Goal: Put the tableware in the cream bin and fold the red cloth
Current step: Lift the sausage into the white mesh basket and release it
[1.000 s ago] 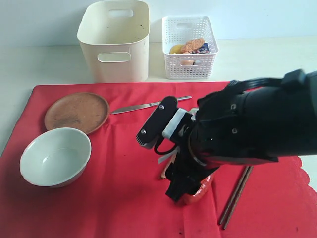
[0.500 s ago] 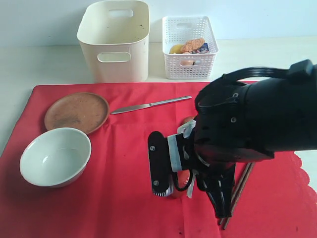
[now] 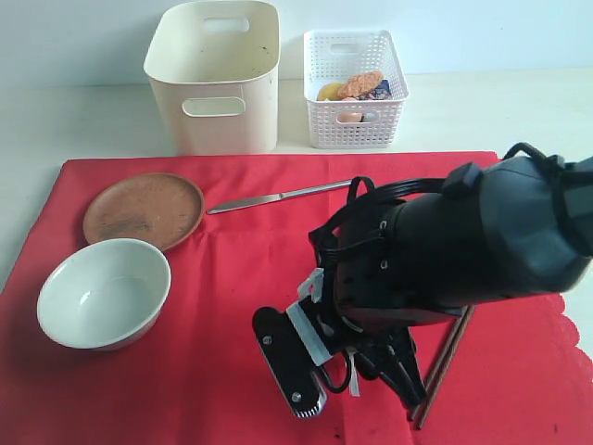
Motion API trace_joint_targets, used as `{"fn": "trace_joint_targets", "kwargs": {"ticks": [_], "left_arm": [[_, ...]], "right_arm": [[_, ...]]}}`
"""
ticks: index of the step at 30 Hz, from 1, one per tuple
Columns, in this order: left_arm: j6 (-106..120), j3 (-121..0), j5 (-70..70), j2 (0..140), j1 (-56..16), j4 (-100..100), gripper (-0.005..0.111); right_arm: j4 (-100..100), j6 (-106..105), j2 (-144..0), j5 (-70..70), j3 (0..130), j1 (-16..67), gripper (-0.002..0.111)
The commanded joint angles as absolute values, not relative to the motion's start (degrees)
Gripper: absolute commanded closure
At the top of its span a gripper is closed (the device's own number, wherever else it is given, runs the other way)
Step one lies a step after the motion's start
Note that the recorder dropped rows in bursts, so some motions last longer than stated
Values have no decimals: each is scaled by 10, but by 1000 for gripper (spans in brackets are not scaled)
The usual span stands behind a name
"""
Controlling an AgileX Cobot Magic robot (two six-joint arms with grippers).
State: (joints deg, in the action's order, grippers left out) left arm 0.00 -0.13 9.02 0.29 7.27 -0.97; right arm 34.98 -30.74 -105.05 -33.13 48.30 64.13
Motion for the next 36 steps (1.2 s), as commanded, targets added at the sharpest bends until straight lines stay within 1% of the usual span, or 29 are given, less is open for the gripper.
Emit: {"fn": "trace_joint_targets", "kwargs": {"ticks": [1, 2, 3, 5, 6, 10, 13, 17, 21, 25, 28, 31, 36], "left_arm": [[-4, 0, 89, 0, 74, -6, 106], [-4, 0, 89, 0, 74, -6, 106], [-4, 0, 89, 0, 74, -6, 106], [-4, 0, 89, 0, 74, -6, 106], [-4, 0, 89, 0, 74, -6, 106], [-4, 0, 89, 0, 74, -6, 106], [-4, 0, 89, 0, 74, -6, 106], [-4, 0, 89, 0, 74, -6, 106], [-4, 0, 89, 0, 74, -6, 106], [-4, 0, 89, 0, 74, -6, 106], [-4, 0, 89, 0, 74, -6, 106], [-4, 0, 89, 0, 74, -6, 106], [-4, 0, 89, 0, 74, -6, 106]], "right_arm": [[371, -319, -1051, -330, 484, 640, 71], [370, -319, -1048, -330, 484, 640, 79], [370, -319, -1038, -328, 484, 640, 92], [370, -314, -1024, -328, 484, 640, 105], [370, -308, -1014, -328, 484, 640, 108], [372, -249, -959, -326, 484, 640, 108], [377, -195, -906, -314, 484, 621, 108], [419, -80, -841, -206, 484, 549, 108], [472, 94, -820, -41, 485, 441, 108], [471, 171, -847, 33, 495, 342, 108], [436, 209, -891, 80, 514, 291, 108], [396, 215, -943, 101, 541, 262, 108], [377, 215, -1034, 101, 606, 242, 108]]}}
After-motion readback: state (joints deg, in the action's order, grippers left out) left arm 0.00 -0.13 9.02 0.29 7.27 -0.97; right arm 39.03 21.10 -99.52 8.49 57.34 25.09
